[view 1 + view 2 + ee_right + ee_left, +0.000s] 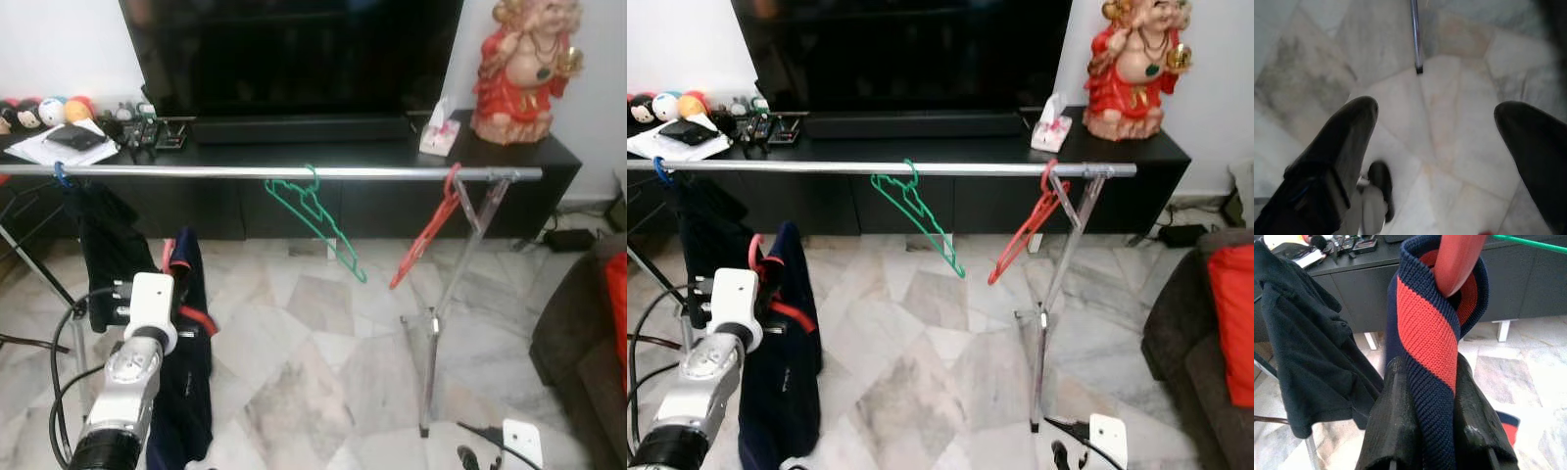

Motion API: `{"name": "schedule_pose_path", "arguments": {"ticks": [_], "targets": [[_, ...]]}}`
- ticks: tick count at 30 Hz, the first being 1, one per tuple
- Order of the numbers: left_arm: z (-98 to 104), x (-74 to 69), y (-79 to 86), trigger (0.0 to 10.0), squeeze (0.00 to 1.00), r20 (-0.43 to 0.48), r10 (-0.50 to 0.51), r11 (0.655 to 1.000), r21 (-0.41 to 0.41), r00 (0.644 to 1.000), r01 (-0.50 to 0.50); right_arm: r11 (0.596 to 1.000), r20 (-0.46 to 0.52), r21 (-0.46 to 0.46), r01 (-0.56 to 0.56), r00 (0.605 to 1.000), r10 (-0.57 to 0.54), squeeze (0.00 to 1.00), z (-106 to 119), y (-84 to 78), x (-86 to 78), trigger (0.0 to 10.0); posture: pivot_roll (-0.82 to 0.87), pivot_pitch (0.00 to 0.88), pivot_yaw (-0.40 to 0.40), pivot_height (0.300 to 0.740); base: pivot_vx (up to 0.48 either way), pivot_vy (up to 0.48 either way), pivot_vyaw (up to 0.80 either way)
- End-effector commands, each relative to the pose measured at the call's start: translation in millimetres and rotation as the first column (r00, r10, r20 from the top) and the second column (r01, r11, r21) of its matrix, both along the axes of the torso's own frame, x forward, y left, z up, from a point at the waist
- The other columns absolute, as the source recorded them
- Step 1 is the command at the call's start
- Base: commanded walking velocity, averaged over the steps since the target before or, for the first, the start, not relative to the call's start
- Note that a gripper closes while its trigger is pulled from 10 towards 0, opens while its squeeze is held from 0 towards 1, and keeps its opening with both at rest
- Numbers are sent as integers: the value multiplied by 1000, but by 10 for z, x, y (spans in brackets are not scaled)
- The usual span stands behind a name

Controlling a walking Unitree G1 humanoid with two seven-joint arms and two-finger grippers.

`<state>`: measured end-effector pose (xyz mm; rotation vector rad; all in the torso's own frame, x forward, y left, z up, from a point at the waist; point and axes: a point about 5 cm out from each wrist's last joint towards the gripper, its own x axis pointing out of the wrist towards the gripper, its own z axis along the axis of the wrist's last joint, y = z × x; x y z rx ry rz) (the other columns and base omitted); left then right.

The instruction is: Hang hanger

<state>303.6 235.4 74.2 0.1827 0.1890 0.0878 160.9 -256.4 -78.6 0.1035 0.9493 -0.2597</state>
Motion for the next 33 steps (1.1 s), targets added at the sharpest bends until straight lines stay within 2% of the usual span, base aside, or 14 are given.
{"name": "schedule_pose_path", "arguments": {"ticks": [1, 10, 17, 23, 25, 29, 32, 33], "targets": [[105, 35, 53, 10000, 0, 45, 6, 1000, 13, 999, -6, 1000, 5, 9, 0, 1000, 0, 0, 4, 22, 25, 10000, -109, 6, 15, 740, 311, 0, 0], [105, 35, 34, 10000, 0, 40, -27, 1000, 8, 999, 27, 1000, 4, 8, -4, 1000, 4, 0, 7, 18, 30, 10000, -109, 13, 13, 740, 312, 0, 0], [184, -3, 229, 10000, 0, 50, -82, 996, 44, 995, 80, 1000, 4, 8, -2, 1000, 2, 0, 10, 15, 35, 10000, -109, 18, 10, 740, 326, 0, 0], [284, -75, 399, 10000, 0, 28, -221, 970, 110, 975, 217, 1000, 3, 8, -3, 1000, 3, 0, 12, 7, 35, 10000, -107, 20, 6, 740, 90, 0, 0], [314, -85, 437, 10000, 0, 24, -239, 965, 117, 971, 235, 1000, 3, 7, -2, 1000, 2, 0, 14, 2, 36, 10000, -106, 21, 7, 740, 0, 0, 0], [346, -84, 437, 10000, 0, 34, -262, 961, 102, 964, 257, 1000, 3, 5, -2, 1000, 2, 0, 16, -3, 37, 10000, -105, 21, 6, 740, 0, 0, 0], [320, -91, 269, 10000, 0, 32, -338, 940, 66, 940, 336, 1000, 3, 5, -6, 1000, 6, 0, 17, -3, 40, 10000, -105, 21, 6, 740, 0, 0, 0], [320, -91, 269, 10000, 0, 32, -338, 940, 66, 940, 336, 1000, 3, 5, -6, 1000, 6, 0, 17, -3, 40, 10000, -105, 21, 6, 740, 0, 0, 0]]}}
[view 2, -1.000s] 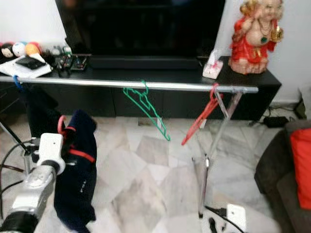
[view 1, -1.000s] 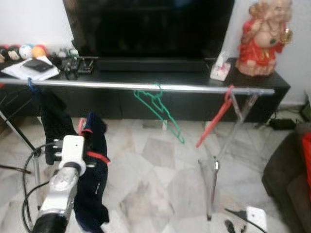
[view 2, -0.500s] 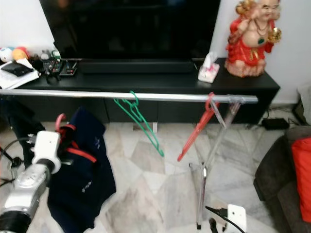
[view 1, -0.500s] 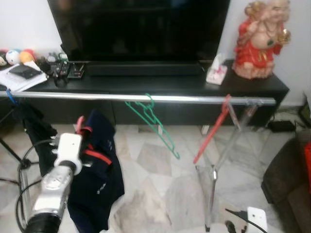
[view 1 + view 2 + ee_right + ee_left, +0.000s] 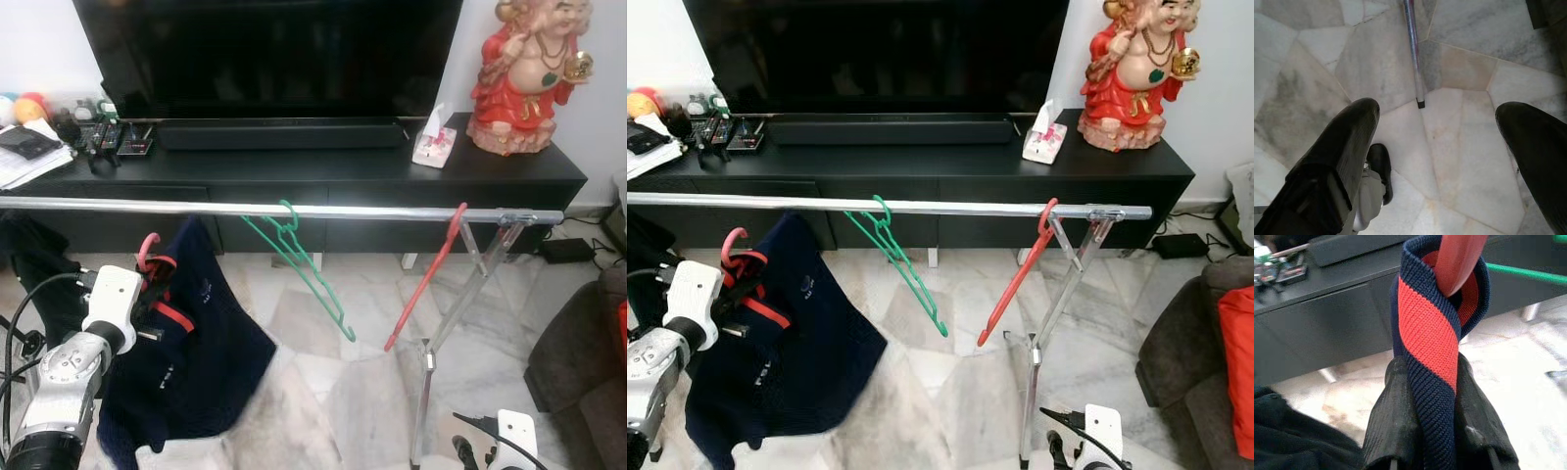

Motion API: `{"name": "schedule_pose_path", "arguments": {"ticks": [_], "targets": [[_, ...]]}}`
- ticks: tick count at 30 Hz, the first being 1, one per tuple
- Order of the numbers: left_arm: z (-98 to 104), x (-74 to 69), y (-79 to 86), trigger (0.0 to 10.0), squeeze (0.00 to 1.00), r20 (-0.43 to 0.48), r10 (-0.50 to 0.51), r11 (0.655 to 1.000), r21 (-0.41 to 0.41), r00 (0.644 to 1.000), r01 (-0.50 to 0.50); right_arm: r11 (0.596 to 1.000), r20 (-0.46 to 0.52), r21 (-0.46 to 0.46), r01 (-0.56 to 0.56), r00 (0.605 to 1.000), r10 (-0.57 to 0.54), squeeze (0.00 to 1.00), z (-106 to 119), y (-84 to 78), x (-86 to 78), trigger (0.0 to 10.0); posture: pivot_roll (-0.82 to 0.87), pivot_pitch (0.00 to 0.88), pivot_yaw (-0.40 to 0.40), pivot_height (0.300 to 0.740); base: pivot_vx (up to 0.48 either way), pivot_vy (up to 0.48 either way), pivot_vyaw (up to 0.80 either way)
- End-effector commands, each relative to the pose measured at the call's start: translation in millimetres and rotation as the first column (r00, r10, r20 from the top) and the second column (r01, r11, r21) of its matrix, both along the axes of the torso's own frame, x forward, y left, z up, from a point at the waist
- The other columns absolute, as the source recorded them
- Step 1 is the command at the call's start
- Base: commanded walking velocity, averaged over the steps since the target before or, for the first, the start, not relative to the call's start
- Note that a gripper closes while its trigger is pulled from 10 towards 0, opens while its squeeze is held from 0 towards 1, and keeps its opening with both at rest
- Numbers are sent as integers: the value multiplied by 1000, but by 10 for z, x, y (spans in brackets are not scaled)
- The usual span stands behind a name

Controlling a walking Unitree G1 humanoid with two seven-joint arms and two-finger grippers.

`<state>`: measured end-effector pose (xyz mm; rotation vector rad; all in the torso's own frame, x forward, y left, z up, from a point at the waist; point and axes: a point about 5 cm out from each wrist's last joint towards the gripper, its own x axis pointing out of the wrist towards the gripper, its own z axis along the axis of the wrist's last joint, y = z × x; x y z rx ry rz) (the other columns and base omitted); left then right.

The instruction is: Hang hanger

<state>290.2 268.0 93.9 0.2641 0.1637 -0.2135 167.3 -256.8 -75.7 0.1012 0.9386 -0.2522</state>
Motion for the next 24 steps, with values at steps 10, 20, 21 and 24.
{"name": "schedule_pose_path", "arguments": {"ticks": [10, 20, 21, 24], "targets": [[168, 146, -400, 10000, 0, 55, -196, 980, -26, 979, 198, 1000, -5, 3, 4, 1000, -4, 0, -13, 8, -23, 10000, -109, 18, 13, 740, 0, 0, 0], [188, 352, -493, 10000, 0, 73, -125, 991, -37, 989, 128, 1000, -7, 6, 3, 1000, -3, 0, -22, 22, -35, 10000, -116, 4, 21, 740, 0, 0, 0], [182, 355, -508, 10000, 0, 72, -128, 991, -40, 989, 131, 1000, -7, 6, 5, 1000, -5, 0, -23, 23, -37, 10000, -116, 4, 21, 740, 0, 0, 0], [164, 361, -529, 10000, 0, 69, -133, 990, -40, 989, 136, 1000, -6, 7, 6, 1000, -6, 0, -25, 26, -40, 10000, -119, 1, 23, 740, 0, 0, 0]]}}
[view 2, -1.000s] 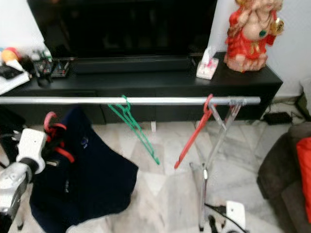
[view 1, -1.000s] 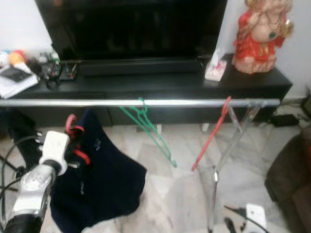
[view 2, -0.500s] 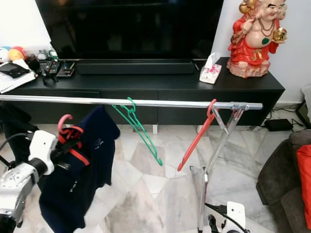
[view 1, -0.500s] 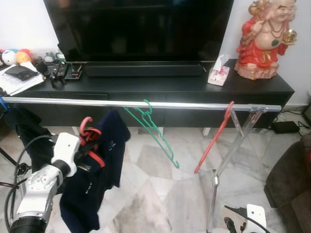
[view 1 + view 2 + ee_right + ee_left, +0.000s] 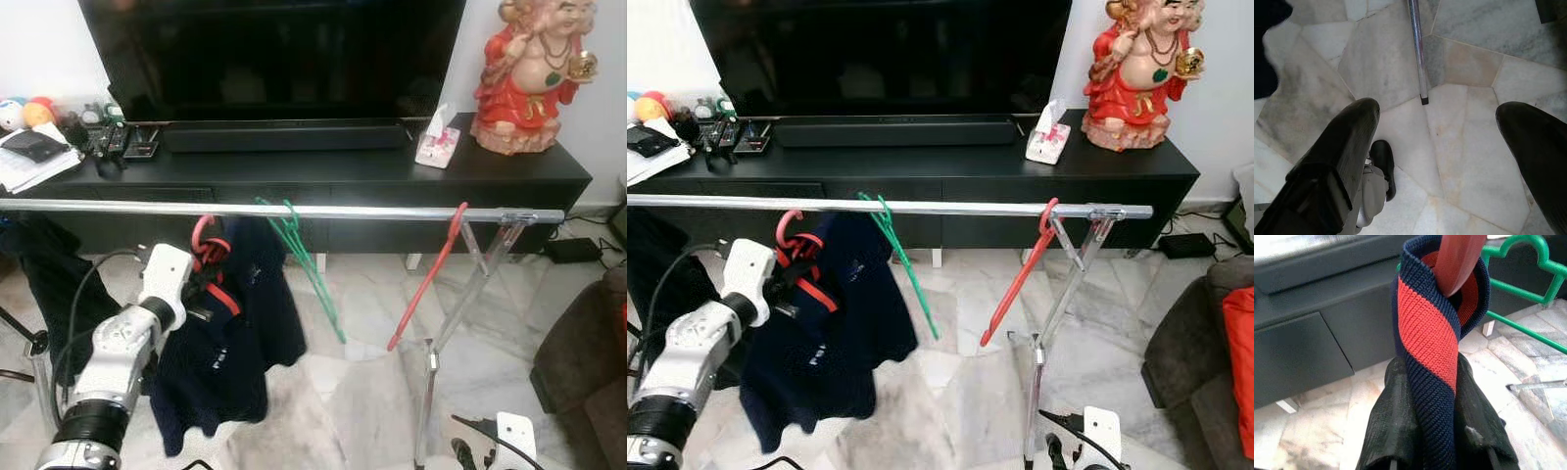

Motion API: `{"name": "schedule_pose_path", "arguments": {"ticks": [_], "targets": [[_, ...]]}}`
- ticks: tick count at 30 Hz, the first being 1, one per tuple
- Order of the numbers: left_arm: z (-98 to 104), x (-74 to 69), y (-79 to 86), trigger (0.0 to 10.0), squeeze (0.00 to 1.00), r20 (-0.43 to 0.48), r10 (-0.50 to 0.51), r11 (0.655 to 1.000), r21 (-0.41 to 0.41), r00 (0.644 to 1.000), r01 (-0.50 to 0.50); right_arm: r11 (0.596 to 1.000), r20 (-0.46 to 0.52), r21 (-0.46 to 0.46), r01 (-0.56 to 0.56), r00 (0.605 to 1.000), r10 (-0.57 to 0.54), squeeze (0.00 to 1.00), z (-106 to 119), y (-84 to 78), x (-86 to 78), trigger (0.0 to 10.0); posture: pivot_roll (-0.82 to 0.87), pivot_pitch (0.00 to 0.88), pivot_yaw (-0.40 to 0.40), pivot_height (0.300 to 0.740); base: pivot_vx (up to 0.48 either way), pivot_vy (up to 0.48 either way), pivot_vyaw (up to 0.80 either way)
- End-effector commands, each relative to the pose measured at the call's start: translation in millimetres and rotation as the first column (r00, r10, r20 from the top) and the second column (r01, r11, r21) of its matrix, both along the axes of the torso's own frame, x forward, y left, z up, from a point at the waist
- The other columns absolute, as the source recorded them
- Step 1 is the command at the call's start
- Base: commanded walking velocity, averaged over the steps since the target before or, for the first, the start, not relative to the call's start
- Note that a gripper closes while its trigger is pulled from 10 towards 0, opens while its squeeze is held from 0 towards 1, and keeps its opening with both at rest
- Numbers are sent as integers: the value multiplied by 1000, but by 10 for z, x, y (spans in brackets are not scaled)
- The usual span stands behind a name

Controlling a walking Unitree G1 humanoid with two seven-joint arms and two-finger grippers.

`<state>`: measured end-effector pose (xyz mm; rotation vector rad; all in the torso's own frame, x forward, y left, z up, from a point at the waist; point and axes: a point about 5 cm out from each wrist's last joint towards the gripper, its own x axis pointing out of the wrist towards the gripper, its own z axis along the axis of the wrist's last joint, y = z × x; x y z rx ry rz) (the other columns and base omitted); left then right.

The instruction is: Hang hanger

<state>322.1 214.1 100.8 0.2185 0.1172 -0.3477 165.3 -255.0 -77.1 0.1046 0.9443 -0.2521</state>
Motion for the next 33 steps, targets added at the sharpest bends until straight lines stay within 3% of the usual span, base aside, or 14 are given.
{"name": "schedule_pose_path", "arguments": {"ticks": [1, 6, 33], "targets": [[87, 43, 9, 10000, 0, 44, -1, 1000, 11, 999, 0, 1000, -2, 3, 6, 1000, -6, 0, -12, 9, -23, 10000, -115, 2, 22, 740, 0, 0, 0], [95, 43, 30, 10000, 0, 51, 9, 1000, 10, 999, -9, 1000, -5, 3, 3, 1000, -3, 0, -14, 12, -24, 10000, -110, 6, 21, 740, 0, 0, 0], [91, 33, 31, 10000, 0, 56, -3, 1000, 8, 998, 3, 1000, -7, 7, -4, 1000, 4, 0, -8, 10, -10, 10000, -109, 21, 17, 740, 262, 0, 0]]}}
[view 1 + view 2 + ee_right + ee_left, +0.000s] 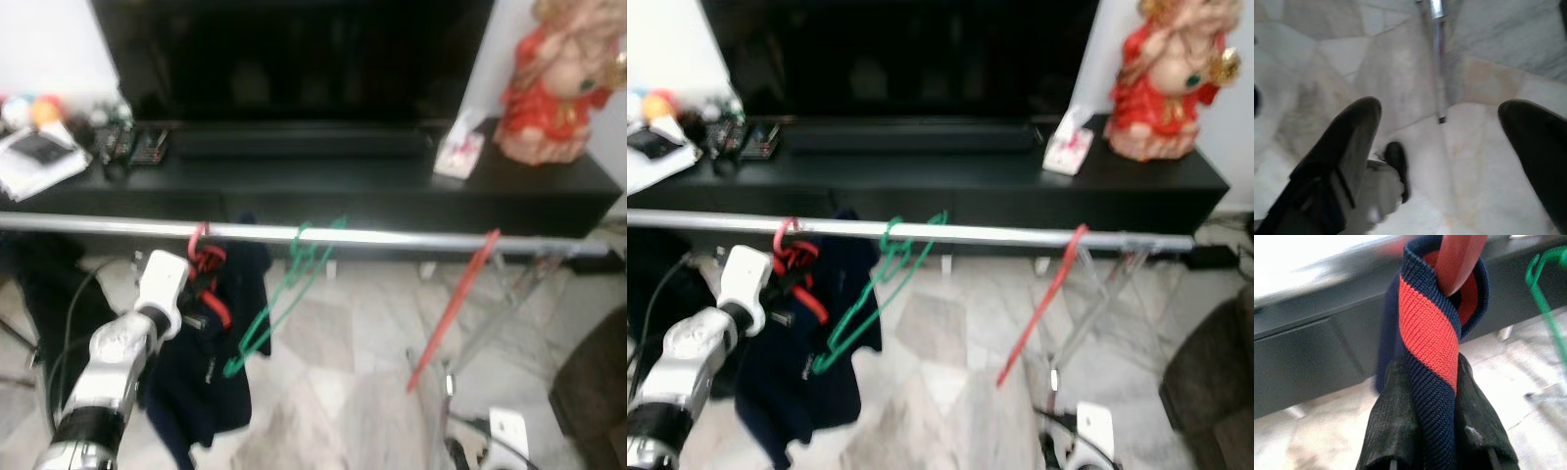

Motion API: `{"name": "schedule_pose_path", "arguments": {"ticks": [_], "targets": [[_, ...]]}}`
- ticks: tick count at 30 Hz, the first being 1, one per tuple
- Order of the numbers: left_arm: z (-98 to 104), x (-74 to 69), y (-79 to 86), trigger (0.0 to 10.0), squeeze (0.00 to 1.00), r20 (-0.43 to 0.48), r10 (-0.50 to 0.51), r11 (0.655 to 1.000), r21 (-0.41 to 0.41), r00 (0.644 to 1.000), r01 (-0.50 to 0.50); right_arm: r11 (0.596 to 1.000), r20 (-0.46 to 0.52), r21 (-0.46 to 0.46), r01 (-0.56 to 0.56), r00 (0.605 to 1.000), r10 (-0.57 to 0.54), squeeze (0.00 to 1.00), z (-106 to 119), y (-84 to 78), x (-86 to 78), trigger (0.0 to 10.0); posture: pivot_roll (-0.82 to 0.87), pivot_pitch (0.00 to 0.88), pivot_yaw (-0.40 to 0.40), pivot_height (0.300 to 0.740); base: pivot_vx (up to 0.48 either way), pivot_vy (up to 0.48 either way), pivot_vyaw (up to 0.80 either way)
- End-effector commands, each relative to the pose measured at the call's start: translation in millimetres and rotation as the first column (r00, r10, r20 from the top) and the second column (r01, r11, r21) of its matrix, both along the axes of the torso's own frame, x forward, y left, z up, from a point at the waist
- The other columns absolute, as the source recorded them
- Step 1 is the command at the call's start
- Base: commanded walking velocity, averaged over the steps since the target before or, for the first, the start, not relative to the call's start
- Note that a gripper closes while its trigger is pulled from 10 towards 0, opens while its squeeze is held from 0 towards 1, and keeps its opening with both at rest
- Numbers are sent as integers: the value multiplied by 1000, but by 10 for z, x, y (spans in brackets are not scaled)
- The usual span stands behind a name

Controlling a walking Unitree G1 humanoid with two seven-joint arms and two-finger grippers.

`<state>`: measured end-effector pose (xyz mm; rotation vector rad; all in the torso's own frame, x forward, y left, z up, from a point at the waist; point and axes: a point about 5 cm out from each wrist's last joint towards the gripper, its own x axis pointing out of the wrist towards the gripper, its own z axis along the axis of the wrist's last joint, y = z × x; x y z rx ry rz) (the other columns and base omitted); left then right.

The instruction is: Hang hanger

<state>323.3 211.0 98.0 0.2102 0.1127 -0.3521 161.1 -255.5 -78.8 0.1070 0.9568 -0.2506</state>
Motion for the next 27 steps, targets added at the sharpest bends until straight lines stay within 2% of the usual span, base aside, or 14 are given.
{"name": "schedule_pose_path", "arguments": {"ticks": [1, 8, 15, 20, 27], "targets": [[122, 15, 56, 10000, 0, 54, -8, 1000, 15, 999, 7, 1000, 5, 3, -4, 1000, 4, 0, 9, 14, 32, 10000, -109, 22, 16, 740, 0, 0, 0], [106, 14, 58, 10000, 0, 33, -18, 999, 28, 999, 18, 1000, 4, 4, -8, 1000, 8, 0, 9, 14, 33, 10000, -106, 24, 15, 740, 0, 0, 0], [37, 19, -15, 10000, 0, -8, -60, 998, 28, 998, 60, 1000, 4, 5, -10, 1000, 10, 0, 9, 16, 33, 10000, -106, 24, 16, 740, 0, 0, 0], [47, 59, -56, 10000, 0, -10, -67, 997, 27, 998, 67, 1000, 4, 4, -9, 1000, 9, 0, 9, 14, 32, 10000, -112, 26, 18, 740, 0, 0, 0], [114, 185, -123, 10000, 0, 6, -51, 999, 15, 999, 51, 1000, 4, 4, -13, 1000, 13, 0, 9, 20, 36, 10000, -114, 28, 21, 740, 0, 0, 0]]}}
